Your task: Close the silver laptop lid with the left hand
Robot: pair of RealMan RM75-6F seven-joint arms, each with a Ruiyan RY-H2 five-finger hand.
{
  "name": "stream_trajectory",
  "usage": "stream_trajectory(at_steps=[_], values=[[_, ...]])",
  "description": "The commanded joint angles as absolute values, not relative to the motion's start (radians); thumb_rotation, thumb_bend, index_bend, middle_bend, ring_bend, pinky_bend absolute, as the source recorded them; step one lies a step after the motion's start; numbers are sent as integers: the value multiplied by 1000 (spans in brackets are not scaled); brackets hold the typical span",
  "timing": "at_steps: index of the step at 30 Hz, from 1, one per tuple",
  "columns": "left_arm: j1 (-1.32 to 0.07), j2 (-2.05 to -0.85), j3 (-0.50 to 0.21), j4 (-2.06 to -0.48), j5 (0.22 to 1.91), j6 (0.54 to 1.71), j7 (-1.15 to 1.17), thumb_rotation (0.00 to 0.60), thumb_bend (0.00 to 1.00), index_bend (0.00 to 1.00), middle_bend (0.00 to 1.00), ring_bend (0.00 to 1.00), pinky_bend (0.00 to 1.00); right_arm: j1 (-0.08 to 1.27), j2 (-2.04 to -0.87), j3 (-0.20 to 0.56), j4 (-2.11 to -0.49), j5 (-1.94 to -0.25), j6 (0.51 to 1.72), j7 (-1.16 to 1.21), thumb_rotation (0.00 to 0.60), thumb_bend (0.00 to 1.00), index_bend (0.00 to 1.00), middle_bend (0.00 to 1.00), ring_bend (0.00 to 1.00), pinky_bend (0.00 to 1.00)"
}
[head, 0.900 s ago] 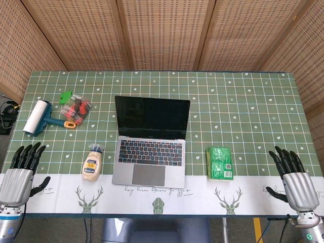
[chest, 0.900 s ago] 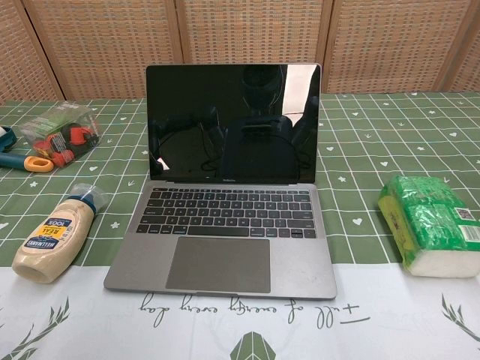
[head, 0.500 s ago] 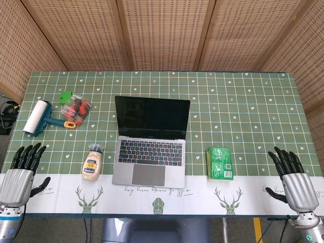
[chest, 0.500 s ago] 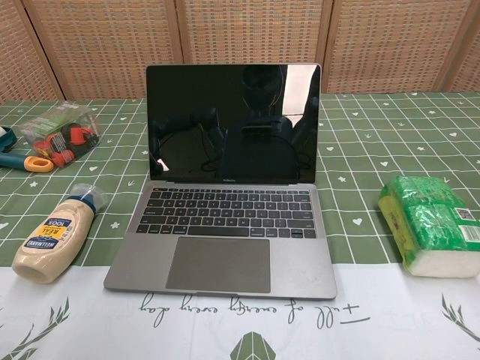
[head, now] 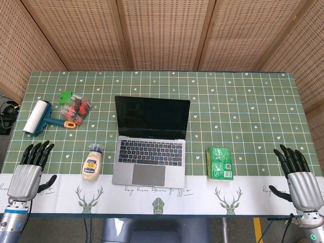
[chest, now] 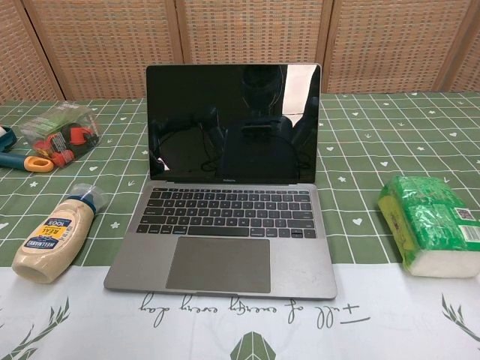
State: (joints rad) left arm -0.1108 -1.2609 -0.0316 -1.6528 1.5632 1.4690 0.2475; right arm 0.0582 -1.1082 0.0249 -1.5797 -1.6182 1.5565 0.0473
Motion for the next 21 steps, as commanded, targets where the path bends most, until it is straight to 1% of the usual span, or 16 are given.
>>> stream_trajectory(at_steps=[1,5,6,9,11,13,16,21], values=[[-162,-1263,-74,-1690,1541,1421,294,600,288,0,0,0,0,60,-1106,31,-1575,-1602,1549,58,600,16,0,0,0,0],[-249,-1260,-148,-1744,1494,1335,346,600,296,0,0,0,5,67,-1105,42,-1565,-1572,1526,75,600,15,0,0,0,0],[-286,-1260,-179,-1760,1470,1295,363,600,300,0,0,0,11,69,-1105,45,-1561,-1560,1517,81,600,15,0,0,0,0],[-363,-1266,-239,-1777,1404,1210,394,600,372,5,0,0,41,73,-1103,54,-1552,-1535,1500,96,600,15,0,0,0,0],[-426,-1275,-287,-1779,1342,1145,416,600,448,22,0,0,57,76,-1101,62,-1544,-1515,1489,111,600,15,0,0,0,0],[-487,-1284,-329,-1775,1274,1087,447,600,563,40,0,0,67,79,-1098,69,-1535,-1497,1479,127,600,15,0,0,0,0],[-583,-1302,-383,-1751,1178,1007,494,600,697,67,0,0,83,81,-1095,77,-1526,-1478,1467,142,600,15,0,0,0,0],[-728,-1337,-432,-1686,1030,904,573,600,890,104,0,0,119,81,-1088,83,-1526,-1466,1462,156,600,15,0,0,0,0]])
